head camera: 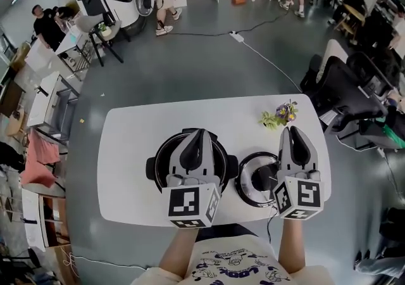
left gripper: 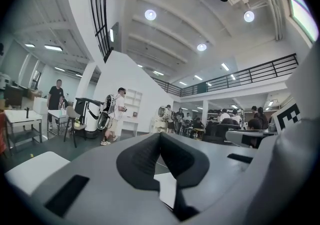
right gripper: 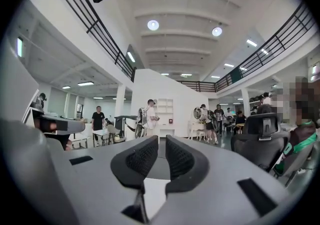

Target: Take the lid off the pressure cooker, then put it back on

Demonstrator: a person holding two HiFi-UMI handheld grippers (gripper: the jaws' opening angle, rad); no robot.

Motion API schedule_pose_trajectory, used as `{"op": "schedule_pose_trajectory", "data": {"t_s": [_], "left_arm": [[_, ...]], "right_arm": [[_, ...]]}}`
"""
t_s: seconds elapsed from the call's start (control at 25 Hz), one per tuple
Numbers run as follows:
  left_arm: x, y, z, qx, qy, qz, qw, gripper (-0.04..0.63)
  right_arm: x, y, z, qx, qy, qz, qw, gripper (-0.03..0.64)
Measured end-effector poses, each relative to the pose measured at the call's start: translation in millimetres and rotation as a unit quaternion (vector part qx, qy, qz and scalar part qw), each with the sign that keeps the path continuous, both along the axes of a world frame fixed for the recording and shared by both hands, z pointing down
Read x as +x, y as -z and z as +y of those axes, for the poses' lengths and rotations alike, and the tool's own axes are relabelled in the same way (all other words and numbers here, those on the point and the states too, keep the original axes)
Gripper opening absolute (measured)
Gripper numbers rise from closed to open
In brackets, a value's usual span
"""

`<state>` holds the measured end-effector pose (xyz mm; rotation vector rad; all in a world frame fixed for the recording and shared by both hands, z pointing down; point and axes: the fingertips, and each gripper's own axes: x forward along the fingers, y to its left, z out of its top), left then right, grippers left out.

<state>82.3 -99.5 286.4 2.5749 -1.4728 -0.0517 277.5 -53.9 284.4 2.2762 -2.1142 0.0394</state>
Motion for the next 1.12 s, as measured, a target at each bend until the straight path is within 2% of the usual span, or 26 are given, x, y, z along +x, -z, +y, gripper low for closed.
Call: {"op": "schedule_pose_trajectory", "data": {"t_s": [0.28, 1.12], "left_arm": [[-6, 27, 10, 0.028, 0.006, 0.006, 0.9996, 0.014], [-9, 42, 26, 0.041, 0.003, 0.008, 0.9991, 0.014]], "right_arm": [[-7, 28, 12, 0.019, -0.001, -0.006, 1.000, 0.035], [-13, 40, 29, 0.022, 0.001, -0.009, 1.000, 0.032]]}}
